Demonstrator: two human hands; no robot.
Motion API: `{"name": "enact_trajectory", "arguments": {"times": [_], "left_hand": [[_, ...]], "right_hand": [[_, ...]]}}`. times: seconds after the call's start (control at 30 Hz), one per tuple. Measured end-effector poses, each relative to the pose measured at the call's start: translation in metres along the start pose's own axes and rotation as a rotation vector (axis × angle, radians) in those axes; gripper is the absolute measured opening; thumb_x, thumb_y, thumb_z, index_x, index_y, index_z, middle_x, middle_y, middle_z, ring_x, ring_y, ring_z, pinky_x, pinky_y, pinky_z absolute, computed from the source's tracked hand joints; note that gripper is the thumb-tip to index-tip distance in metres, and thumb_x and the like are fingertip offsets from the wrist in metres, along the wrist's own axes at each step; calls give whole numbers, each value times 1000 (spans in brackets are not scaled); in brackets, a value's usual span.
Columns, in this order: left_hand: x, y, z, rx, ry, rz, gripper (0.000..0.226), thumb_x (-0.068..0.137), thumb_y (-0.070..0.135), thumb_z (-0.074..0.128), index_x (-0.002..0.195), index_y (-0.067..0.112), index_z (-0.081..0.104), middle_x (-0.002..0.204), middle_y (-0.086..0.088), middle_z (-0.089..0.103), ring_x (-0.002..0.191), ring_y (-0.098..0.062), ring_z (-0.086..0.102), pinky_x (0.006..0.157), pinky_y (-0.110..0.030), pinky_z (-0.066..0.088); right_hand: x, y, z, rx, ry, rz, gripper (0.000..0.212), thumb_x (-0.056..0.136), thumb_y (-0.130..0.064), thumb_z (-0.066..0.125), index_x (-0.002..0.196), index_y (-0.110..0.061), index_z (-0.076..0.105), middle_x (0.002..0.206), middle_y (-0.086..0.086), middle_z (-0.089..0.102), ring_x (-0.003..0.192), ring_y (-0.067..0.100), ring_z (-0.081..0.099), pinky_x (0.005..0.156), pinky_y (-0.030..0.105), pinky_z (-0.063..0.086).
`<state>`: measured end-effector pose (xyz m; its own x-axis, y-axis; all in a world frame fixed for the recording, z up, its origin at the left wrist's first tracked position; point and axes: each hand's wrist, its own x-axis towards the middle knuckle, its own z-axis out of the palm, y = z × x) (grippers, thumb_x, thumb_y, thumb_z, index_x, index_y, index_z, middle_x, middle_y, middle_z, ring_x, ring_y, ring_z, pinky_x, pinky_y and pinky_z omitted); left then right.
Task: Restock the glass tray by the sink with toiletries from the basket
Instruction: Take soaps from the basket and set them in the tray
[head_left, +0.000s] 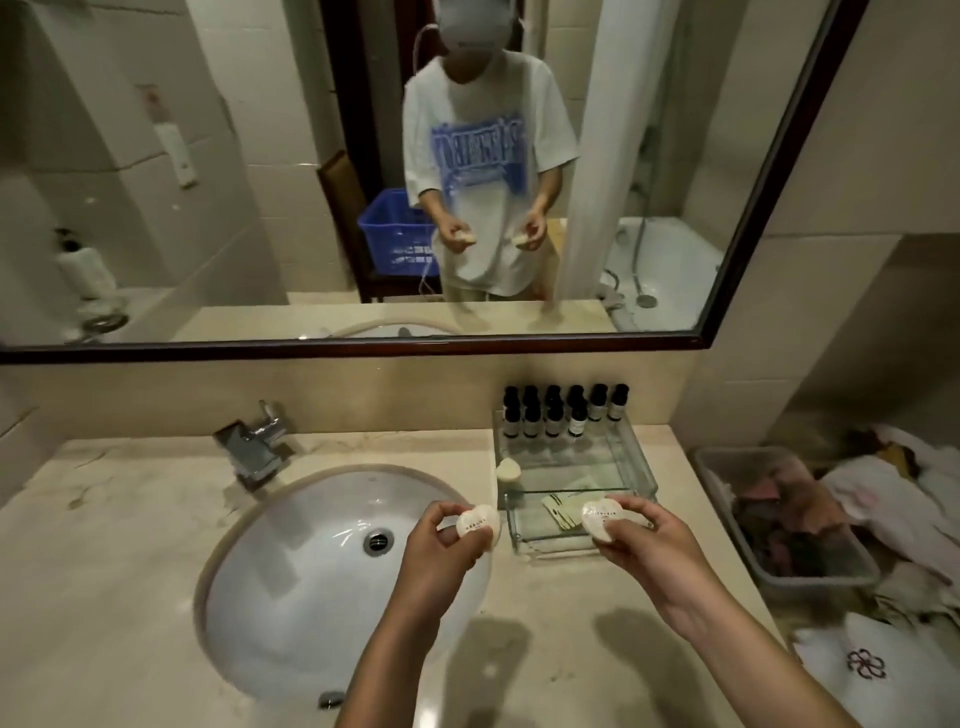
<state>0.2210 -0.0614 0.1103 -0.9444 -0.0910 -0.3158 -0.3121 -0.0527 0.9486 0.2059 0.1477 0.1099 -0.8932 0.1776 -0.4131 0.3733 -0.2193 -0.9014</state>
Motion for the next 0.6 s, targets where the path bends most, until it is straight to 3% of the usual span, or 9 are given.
{"name": "enact_trajectory", "arguments": {"times": [0.17,0.43,0.5,0.6], "left_hand": [[75,-13,-9,54,-88,-94,18,86,4,61,98,17,56,82,-1,67,71,-14,53,68,-22,44],[168,-60,21,180,-142,-227,18,84,7,65,98,10,53,90,-7,62,66,-11,54,58,-22,41],[185,-70,32,180,-124,-245,16,84,6,64,98,7,56,89,-6,61,66,-10,53,57,-21,41],[203,-76,46,177,-108,-272,26,83,6,65,108,3,58,95,-8,65,76,-20,62,67,-28,50]], "right_hand": [[57,20,24,-60,127,64,21,84,9,56,94,-8,60,84,13,63,68,21,59,50,15,53],[128,50,45,-175,254,140,25,81,6,63,103,-5,62,71,7,60,55,12,56,44,11,45],[143,49,48,-187,266,135,26,82,6,62,104,-7,62,75,7,62,58,11,57,44,10,45],[165,44,49,-192,259,142,26,84,3,60,105,-11,59,77,5,62,63,14,56,43,12,46]]}}
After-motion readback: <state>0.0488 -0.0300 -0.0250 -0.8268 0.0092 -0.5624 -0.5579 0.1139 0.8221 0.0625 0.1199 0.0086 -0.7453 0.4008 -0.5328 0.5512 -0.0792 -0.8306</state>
